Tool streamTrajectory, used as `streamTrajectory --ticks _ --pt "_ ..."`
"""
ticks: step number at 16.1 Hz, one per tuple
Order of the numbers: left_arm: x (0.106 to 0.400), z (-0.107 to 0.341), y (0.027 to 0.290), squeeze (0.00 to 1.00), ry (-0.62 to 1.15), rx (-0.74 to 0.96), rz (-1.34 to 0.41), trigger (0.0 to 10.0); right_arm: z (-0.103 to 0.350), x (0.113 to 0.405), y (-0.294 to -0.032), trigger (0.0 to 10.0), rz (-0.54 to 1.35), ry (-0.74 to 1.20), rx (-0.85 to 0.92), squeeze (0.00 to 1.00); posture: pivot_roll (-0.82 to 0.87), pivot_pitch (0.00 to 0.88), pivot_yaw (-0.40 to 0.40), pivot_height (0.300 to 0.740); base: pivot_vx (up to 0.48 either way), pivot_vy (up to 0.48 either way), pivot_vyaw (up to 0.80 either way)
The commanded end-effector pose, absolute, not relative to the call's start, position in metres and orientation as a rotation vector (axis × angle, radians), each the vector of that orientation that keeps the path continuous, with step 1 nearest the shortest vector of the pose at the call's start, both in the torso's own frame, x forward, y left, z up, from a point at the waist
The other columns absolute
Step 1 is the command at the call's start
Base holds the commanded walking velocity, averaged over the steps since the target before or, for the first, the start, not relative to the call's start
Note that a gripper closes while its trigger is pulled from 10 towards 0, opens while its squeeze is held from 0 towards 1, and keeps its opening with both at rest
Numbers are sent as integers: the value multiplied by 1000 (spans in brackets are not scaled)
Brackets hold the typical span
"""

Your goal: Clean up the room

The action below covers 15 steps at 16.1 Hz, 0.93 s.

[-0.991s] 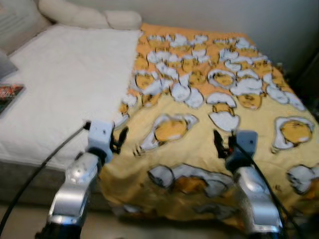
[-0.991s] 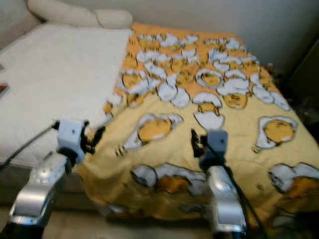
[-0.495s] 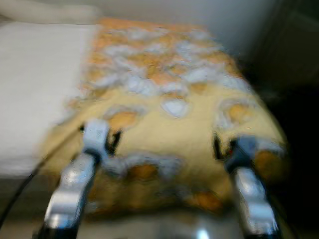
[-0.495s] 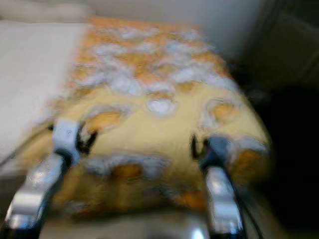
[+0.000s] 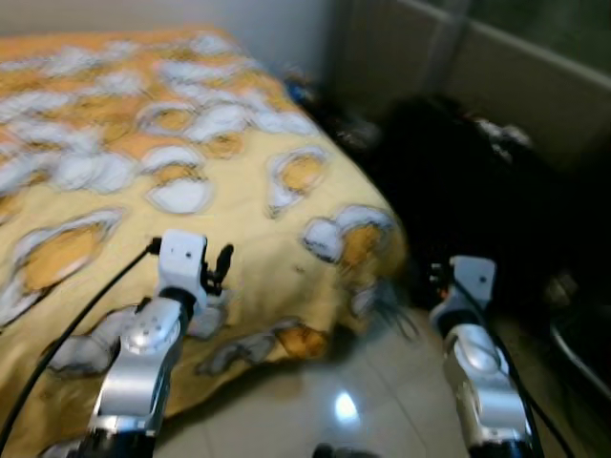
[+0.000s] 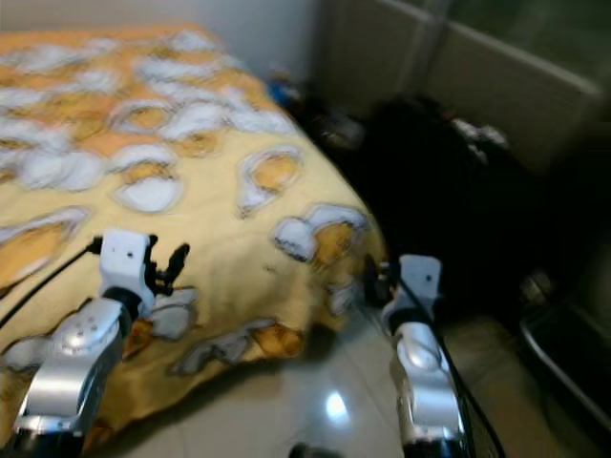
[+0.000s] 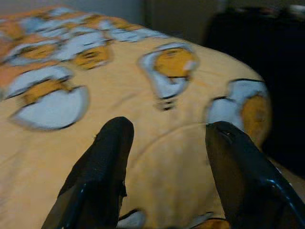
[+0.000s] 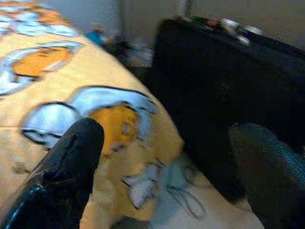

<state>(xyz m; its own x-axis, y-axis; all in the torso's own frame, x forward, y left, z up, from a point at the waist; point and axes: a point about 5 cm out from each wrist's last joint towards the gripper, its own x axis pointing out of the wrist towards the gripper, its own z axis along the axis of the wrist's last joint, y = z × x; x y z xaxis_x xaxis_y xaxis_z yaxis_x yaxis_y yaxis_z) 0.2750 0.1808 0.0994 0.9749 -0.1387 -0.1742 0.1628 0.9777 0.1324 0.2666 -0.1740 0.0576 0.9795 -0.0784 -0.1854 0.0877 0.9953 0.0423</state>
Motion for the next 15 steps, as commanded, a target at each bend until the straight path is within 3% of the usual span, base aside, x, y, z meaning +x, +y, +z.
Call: streamTrajectory --ticks 1,7,13,15 --pt "276 104 177 286 137 136 -177 10000 61 269 -178 10000 -98 170 51 1000 24 0 -48 740 0 0 -800" --pt "278 106 173 294 126 117 -210 10000 62 272 -178 10000 -99 164 47 1000 17 0 -49 740 0 0 -800" --pt "278 105 173 294 132 110 -218 10000 62 272 -177 10000 -100 157 47 1000 16 0 -48 740 283 0 -800" --pt "278 105 175 298 134 111 -216 10000 63 272 -177 10000 -98 159 36 1000 17 0 -48 740 341 0 0"
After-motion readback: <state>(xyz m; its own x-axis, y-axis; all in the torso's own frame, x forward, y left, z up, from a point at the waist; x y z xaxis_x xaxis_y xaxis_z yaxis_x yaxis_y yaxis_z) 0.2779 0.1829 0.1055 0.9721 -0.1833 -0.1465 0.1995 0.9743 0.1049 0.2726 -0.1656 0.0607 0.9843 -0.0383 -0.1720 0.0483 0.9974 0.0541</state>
